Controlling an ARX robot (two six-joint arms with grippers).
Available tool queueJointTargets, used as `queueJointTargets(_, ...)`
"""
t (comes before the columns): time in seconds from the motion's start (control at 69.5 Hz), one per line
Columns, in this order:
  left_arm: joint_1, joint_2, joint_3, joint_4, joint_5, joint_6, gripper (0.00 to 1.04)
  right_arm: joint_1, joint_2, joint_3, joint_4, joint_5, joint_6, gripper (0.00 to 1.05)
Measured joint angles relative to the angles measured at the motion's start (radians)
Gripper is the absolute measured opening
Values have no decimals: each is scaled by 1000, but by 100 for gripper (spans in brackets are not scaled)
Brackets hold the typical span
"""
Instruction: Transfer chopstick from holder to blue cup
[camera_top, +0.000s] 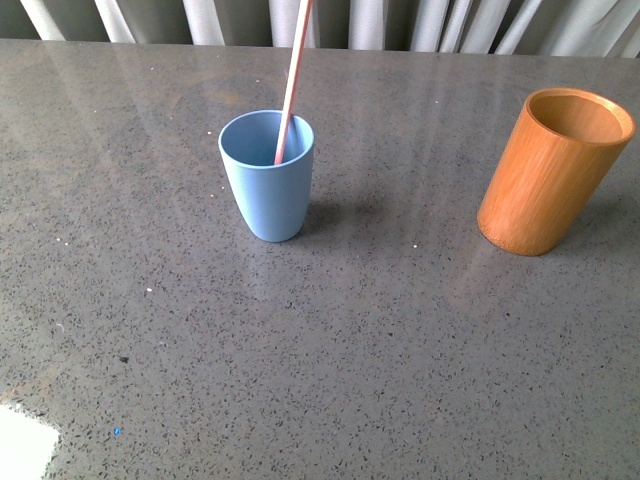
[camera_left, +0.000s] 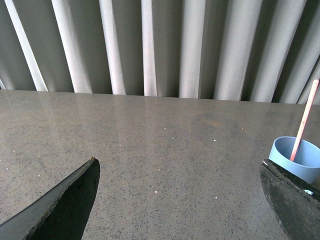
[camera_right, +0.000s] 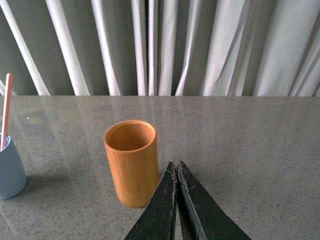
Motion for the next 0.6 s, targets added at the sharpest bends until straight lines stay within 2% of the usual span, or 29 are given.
queueJointTargets(0.36, 0, 0, 0, 0, 0, 0, 96, 0, -108, 0, -108, 0, 0, 2)
queueJointTargets(0.446, 0, 0, 0, 0, 0, 0, 96, 0, -220, 0, -256, 0, 0, 2)
queueJointTargets(0.605, 0, 0, 0, 0, 0, 0, 96, 0, -277, 0, -284, 1, 0, 2)
